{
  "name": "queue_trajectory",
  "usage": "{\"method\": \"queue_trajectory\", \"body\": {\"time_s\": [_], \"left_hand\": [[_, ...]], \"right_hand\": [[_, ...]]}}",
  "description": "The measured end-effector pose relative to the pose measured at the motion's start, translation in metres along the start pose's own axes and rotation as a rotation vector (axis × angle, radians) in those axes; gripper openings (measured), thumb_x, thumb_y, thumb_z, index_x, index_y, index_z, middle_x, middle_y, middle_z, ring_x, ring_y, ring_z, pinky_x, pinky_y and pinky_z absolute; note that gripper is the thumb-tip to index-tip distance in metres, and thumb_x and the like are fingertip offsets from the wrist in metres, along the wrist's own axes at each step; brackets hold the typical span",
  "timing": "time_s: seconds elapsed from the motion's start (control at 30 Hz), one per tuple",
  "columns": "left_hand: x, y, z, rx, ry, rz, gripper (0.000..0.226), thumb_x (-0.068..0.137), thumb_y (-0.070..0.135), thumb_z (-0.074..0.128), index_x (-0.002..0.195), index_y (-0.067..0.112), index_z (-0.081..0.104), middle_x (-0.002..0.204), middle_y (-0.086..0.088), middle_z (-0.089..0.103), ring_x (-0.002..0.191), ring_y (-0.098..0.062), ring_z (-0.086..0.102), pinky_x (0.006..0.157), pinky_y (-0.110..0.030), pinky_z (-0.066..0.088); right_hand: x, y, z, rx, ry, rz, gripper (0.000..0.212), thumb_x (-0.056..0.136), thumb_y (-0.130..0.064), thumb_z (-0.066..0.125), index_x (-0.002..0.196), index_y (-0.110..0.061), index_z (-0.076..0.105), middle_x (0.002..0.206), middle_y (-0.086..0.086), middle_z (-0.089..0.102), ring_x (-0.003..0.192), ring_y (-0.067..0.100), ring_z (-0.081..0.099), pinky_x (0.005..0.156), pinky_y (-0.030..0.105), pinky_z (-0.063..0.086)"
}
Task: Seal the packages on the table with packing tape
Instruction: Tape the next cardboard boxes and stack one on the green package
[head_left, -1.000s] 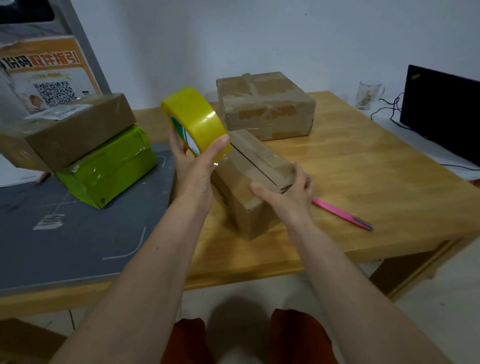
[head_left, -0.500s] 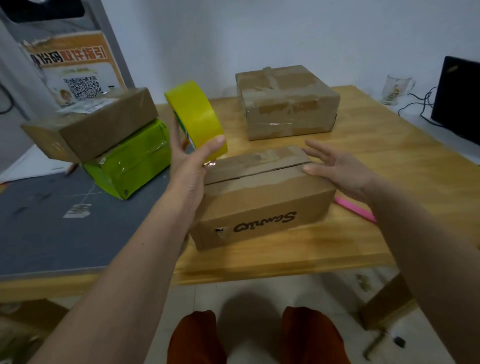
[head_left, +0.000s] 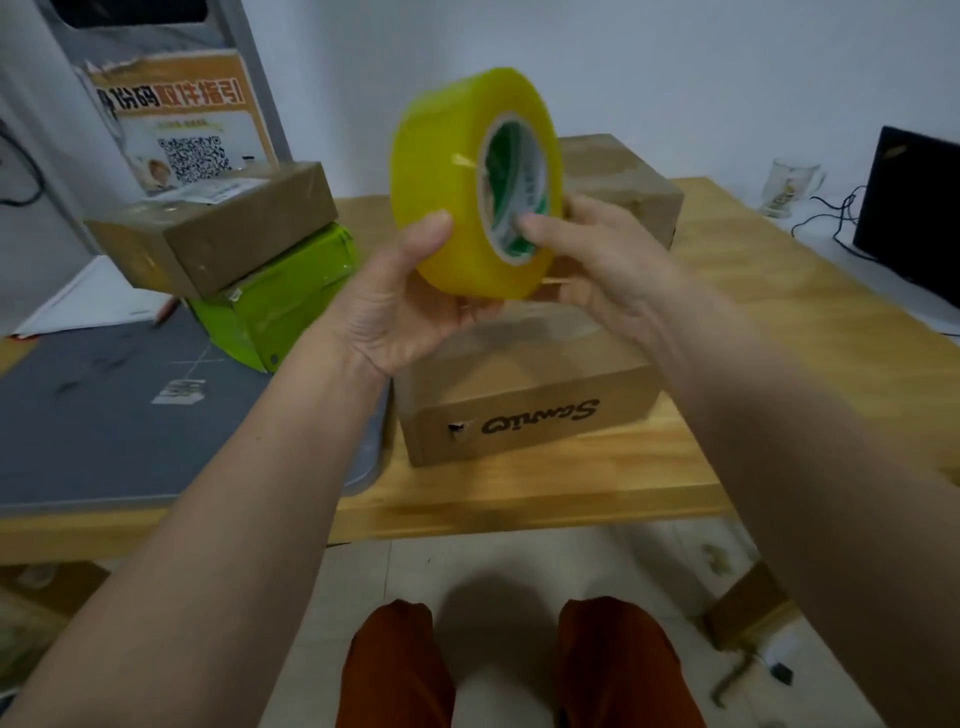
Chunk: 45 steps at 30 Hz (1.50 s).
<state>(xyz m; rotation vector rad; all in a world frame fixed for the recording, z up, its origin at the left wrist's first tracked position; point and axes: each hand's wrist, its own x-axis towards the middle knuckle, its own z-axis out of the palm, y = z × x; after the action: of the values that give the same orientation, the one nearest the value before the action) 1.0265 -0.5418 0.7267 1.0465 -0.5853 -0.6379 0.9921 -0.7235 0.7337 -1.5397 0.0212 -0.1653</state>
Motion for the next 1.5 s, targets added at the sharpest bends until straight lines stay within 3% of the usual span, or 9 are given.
{"method": "queue_trajectory", "body": {"time_s": [0.13,0.27,0.43,0.6,0.77,0.93,1.13,1.3,1.5], "left_hand": [[-0.015,0.000,-0.003,0.134,-0.019,-0.069,0.102,0.034,0.034,0.100,0.123,0.011,0.056,0.118,-0.014,0.066,0.107,-0.030,0.062,0.094,-0.047,0.050],[-0.032,-0.020,-0.013,-0.161,0.091,-0.154,0.073,0.047,-0.002,0.089,0.115,-0.007,0.061,0.111,-0.021,0.068,0.101,-0.027,0.068,0.093,-0.036,0.055],[-0.044,-0.052,-0.004,-0.390,0.410,-0.193,0.008,0.066,-0.002,0.068,0.069,0.000,0.075,0.078,-0.014,0.071,0.071,-0.019,0.072,0.064,-0.024,0.060],[-0.052,-0.069,0.008,-0.435,0.559,-0.171,0.006,0.089,0.000,0.060,0.093,-0.004,0.063,0.080,-0.019,0.071,0.081,-0.026,0.070,0.076,-0.038,0.060],[-0.050,-0.070,0.020,-0.352,0.677,-0.077,0.008,0.088,-0.007,0.062,0.095,-0.008,0.064,0.078,-0.020,0.072,0.076,-0.026,0.072,0.064,-0.032,0.062],[-0.051,-0.060,0.016,-0.143,0.752,-0.021,0.007,0.091,-0.005,0.060,0.084,-0.004,0.061,0.060,-0.012,0.068,0.055,-0.017,0.069,0.052,-0.022,0.056],[-0.061,-0.030,-0.020,-0.009,0.714,-0.059,0.017,0.092,-0.003,0.058,0.076,0.001,0.060,0.054,-0.004,0.061,0.049,-0.011,0.059,0.049,-0.019,0.052],[-0.039,-0.025,-0.042,0.191,0.844,-0.056,0.024,0.092,0.005,0.065,0.069,0.007,0.057,0.046,0.002,0.058,0.039,-0.005,0.053,0.042,-0.016,0.045],[-0.023,-0.036,-0.070,0.429,0.977,-0.059,0.041,0.097,0.015,0.060,0.056,0.013,0.053,0.044,0.005,0.052,0.049,-0.014,0.045,0.052,-0.026,0.042]], "right_hand": [[0.000,0.007,0.018,0.154,0.120,0.066,0.037,0.080,-0.005,0.075,0.115,-0.006,0.065,0.106,0.015,0.073,0.095,0.032,0.070,0.082,0.055,0.057],[-0.002,0.016,0.024,0.351,0.153,0.035,0.032,0.081,0.004,0.070,0.111,-0.005,0.065,0.102,0.016,0.072,0.088,0.033,0.071,0.069,0.049,0.059],[-0.008,0.025,0.032,0.439,0.179,0.018,0.036,0.085,0.007,0.065,0.118,-0.004,0.060,0.106,0.019,0.068,0.094,0.037,0.067,0.074,0.050,0.057],[-0.015,0.038,0.034,0.387,0.213,0.018,0.022,0.084,0.010,0.062,0.094,-0.009,0.063,0.089,0.012,0.068,0.086,0.032,0.066,0.081,0.049,0.054],[-0.015,0.038,0.034,0.407,0.208,0.012,0.027,0.079,0.017,0.061,0.088,-0.009,0.062,0.092,0.015,0.067,0.097,0.039,0.065,0.087,0.055,0.052],[-0.012,0.042,0.035,0.460,0.233,0.030,0.022,0.081,0.010,0.067,0.091,-0.010,0.066,0.086,0.009,0.075,0.082,0.026,0.072,0.065,0.042,0.058],[-0.001,0.045,0.015,0.287,0.451,0.096,0.036,0.081,-0.014,0.078,0.112,-0.020,0.061,0.124,0.009,0.063,0.120,0.035,0.054,0.097,0.063,0.045],[0.011,0.043,0.030,0.221,0.484,0.063,0.021,0.084,-0.016,0.075,0.090,-0.029,0.059,0.096,-0.006,0.065,0.109,0.027,0.058,0.088,0.049,0.051],[0.034,0.054,0.044,0.159,0.479,0.040,0.017,0.089,-0.011,0.069,0.090,-0.025,0.060,0.084,-0.013,0.060,0.075,0.003,0.053,0.082,0.039,0.046]]}}
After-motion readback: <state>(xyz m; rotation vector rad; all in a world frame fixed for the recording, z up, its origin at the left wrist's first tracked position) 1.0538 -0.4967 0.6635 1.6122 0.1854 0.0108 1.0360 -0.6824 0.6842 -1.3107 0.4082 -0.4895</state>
